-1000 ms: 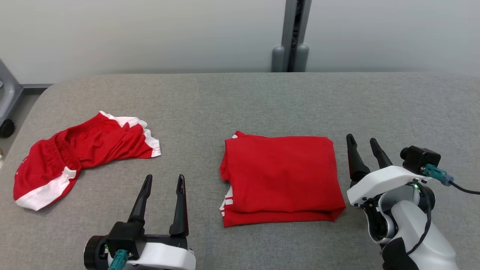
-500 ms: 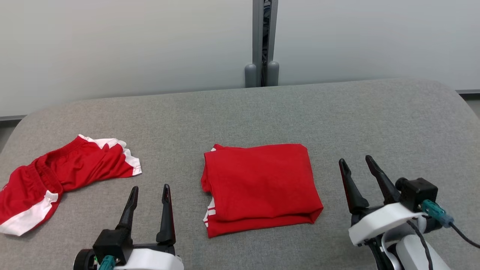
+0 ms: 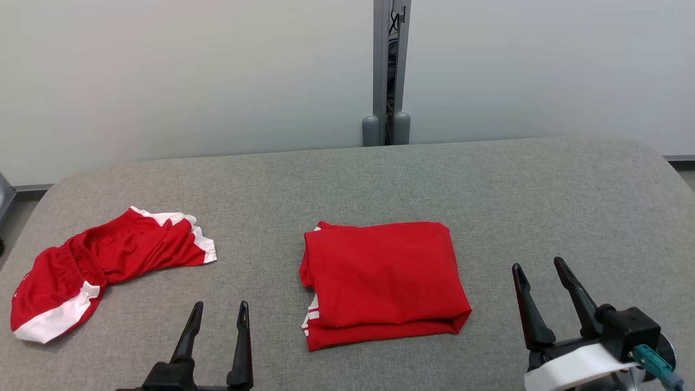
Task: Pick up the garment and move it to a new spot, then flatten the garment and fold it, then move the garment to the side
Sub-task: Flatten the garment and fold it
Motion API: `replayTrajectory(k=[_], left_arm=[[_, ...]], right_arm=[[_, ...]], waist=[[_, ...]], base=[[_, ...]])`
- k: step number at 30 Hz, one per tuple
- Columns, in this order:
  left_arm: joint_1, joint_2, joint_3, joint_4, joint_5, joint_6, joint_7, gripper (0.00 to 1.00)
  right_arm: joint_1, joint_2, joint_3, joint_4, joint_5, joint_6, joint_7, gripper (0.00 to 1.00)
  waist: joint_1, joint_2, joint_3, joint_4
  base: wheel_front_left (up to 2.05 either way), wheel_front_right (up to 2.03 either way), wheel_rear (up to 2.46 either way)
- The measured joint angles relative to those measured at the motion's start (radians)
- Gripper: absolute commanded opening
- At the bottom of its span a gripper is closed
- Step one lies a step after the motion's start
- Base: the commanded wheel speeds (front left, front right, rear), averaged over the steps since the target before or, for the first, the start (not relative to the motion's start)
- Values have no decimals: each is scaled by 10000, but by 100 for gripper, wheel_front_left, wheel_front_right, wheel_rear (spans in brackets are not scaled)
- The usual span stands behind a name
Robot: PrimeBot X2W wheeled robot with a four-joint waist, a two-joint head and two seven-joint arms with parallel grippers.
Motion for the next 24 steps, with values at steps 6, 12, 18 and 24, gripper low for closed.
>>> replayTrajectory(k=[6,12,18,24], left_arm=[[286,0,27,-94,370,-59,0,100],[477,2,8,-224,516,-140,0,100],[535,0,29,-244,602,-265,0,100],[533,2,21,-203,627,-267,0,100]], right_arm=[[606,180,-322,-336,-13,0,0,100],[865,316,-499,-393,35,-2,0,100],[895,389,-479,-470,38,0,0,100],[967,408,-495,-479,38,0,0,100]], waist=[[0,0,-90,134],[0,0,-92,221],[0,0,-58,298],[0,0,-56,374]], base=[[0,0,0],[0,0,0],[0,0,0],[0,0,0]])
